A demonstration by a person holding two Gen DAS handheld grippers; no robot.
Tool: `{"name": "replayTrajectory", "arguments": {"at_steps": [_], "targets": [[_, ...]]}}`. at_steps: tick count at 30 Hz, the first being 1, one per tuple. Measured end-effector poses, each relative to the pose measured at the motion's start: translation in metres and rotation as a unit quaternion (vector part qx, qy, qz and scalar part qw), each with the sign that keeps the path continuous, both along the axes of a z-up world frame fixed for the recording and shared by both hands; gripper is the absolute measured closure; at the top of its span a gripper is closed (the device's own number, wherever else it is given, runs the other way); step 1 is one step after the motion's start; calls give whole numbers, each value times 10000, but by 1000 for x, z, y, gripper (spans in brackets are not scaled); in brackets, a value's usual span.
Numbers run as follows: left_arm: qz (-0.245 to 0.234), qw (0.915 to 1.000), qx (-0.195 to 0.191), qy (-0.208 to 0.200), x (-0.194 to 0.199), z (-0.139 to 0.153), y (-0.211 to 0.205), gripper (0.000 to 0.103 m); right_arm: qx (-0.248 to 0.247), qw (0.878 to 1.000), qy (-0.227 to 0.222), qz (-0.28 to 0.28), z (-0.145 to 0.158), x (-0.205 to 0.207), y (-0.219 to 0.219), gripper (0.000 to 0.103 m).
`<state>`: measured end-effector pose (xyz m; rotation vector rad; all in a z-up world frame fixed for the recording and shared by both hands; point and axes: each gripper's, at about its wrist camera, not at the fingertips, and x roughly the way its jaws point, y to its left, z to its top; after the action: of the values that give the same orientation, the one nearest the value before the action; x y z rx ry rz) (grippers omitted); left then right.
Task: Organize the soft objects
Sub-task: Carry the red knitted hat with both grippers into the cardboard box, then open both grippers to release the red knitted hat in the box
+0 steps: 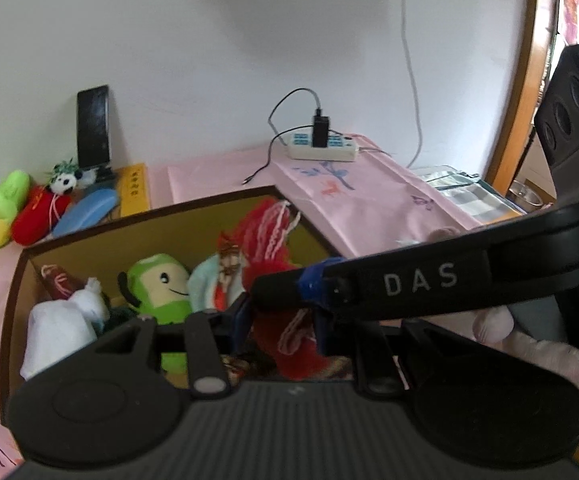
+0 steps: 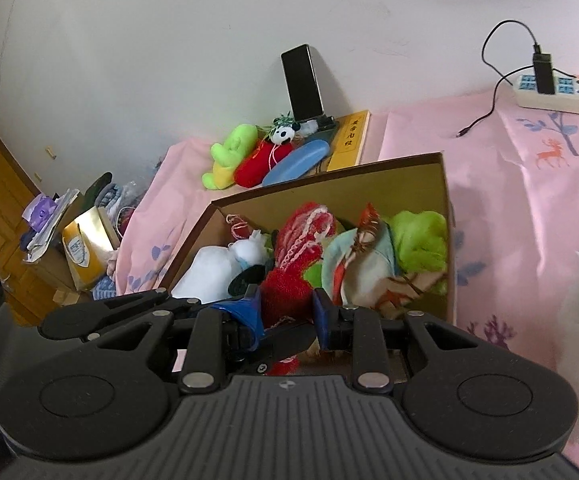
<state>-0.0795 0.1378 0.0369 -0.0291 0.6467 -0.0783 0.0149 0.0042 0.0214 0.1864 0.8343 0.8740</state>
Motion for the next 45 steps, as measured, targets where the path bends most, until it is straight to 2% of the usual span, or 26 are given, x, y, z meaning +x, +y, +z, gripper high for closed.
{"name": "replayTrajectory", "arguments": {"at_steps": [6,17,21,23,25,28,36,45], "targets": [[127,9993,-99,330,23,-19,18,85,-243,9996,107,33,-15,15,21,93],[266,9930,-252,1123,54,-54,33,84,-835,9945,600,193,-44,39,48,93],[311,9908,-319,1279,57,-60,34,78,-972,9920,780,197,-50,43,50,90],[350,9904,-299,1305,57,-61,34,76,-975,9914,850,211,-53,44,50,90],[409,9903,-249,1306,57,-61,34,66,-968,9911,888,223,-54,45,50,90],[484,9898,-228,1319,57,-61,37,59,-933,9905,999,180,-56,48,49,90],[569,9905,-72,1246,54,-55,33,52,-709,9919,1048,145,-50,47,38,89],[585,9922,116,1095,42,-44,23,51,-547,9946,884,13,-37,35,25,89]]}}
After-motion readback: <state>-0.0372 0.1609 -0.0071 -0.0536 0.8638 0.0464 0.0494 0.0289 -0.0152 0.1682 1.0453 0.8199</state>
